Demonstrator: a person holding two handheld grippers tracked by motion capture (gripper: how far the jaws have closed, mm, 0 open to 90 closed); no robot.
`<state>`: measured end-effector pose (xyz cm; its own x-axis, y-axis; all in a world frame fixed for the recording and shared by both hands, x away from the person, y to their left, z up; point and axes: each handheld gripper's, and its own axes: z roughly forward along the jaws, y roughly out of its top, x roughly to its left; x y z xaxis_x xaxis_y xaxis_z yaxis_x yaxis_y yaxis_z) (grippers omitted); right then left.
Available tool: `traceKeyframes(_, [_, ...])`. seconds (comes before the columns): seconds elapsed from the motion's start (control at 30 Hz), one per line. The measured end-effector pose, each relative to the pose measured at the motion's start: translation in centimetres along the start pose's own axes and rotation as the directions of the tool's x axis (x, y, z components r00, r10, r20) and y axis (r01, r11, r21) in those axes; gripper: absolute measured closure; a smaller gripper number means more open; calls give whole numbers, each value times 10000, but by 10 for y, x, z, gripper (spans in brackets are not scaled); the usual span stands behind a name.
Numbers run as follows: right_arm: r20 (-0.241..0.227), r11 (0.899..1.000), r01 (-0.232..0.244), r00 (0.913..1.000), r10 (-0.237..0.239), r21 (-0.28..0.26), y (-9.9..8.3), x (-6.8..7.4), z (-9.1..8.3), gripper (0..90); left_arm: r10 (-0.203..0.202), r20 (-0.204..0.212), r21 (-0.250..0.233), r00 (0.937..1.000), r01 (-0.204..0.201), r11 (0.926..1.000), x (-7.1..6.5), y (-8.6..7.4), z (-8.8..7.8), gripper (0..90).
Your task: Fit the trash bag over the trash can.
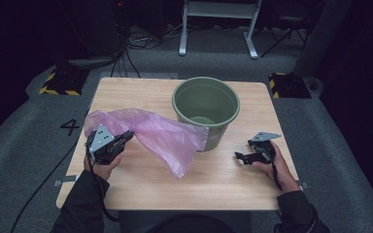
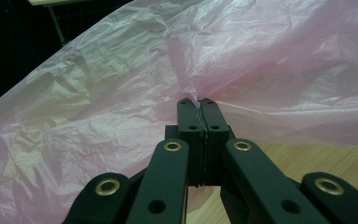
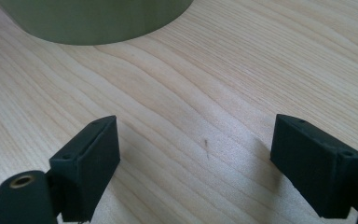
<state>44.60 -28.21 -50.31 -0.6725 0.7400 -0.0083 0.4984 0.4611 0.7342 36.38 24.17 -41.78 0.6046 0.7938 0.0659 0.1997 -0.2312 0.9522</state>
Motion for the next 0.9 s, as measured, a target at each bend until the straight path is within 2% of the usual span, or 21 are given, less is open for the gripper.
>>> traceKeyframes(0.47, [25, 10000, -4, 10000, 4, 0, 0, 0, 0, 154, -199, -107, -728, 9997, 190, 9972, 0, 18, -10, 895])
traceKeyframes(0.63, [25, 10000, -6, 10000, 6, 2, 0, 0, 0, 154, -217, -456, -847, 9987, 178, 9962, 1, 24, -11, 895])
traceKeyframes(0.77, [23, 10000, -10, 10000, 10, 3, 0, 0, 0, 154, -387, -664, -1058, 9970, 316, 9939, 5, 31, -12, 895])
traceKeyframes(0.9, [15, 10000, -18, 10000, 18, 1, 0, 0, 0, 151, -300, -880, -1077, 9957, 204, 9940, 6, 43, -4, 895])
